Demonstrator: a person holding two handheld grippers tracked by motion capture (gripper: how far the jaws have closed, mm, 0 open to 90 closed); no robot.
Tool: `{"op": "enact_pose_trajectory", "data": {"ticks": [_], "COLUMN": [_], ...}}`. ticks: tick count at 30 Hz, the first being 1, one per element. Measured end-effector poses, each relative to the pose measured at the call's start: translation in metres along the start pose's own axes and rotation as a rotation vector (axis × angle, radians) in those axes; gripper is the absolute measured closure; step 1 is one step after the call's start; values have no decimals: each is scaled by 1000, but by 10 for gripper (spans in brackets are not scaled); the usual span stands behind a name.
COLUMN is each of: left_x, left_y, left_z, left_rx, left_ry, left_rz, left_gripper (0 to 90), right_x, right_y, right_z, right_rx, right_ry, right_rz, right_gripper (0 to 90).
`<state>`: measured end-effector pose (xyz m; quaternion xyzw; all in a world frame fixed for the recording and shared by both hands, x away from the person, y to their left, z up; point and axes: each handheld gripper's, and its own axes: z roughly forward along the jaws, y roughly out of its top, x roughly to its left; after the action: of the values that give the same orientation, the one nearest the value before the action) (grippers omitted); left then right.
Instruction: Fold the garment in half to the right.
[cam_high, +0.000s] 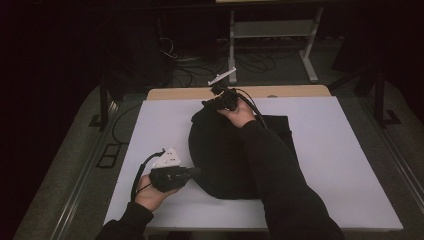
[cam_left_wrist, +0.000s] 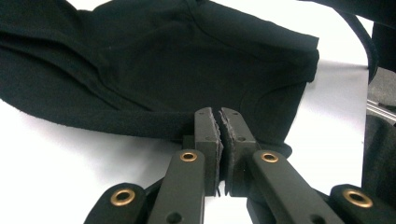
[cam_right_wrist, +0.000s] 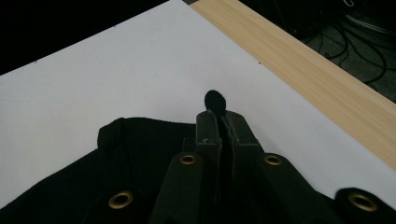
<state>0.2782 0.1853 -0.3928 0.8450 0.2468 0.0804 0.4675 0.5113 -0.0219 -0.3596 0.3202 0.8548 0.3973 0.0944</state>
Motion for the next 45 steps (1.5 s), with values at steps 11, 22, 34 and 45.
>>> {"op": "enact_pose_trajectory", "data": {"ticks": [11, 22, 34, 45], "left_x": [-11, -17, -26, -37], "left_y": [21, 38, 53, 67], "left_z": [13, 24, 42, 61], "left_rx": [14, 7, 7, -9], "left_ry": [-31, -51, -85, -116], "left_rz": [53, 79, 110, 127], "left_gripper": [851, 851, 851, 851], "right_x": [-9, -19, -29, -44], "right_y": [0, -4, -12, -26], "right_z": [-22, -37, -48, -63], "right_rx": [-7, -28, -39, -44], "right_ry": [-30, -50, -61, -93], "right_rz": [0, 9, 20, 39], "right_gripper": [841, 840, 840, 841]}}
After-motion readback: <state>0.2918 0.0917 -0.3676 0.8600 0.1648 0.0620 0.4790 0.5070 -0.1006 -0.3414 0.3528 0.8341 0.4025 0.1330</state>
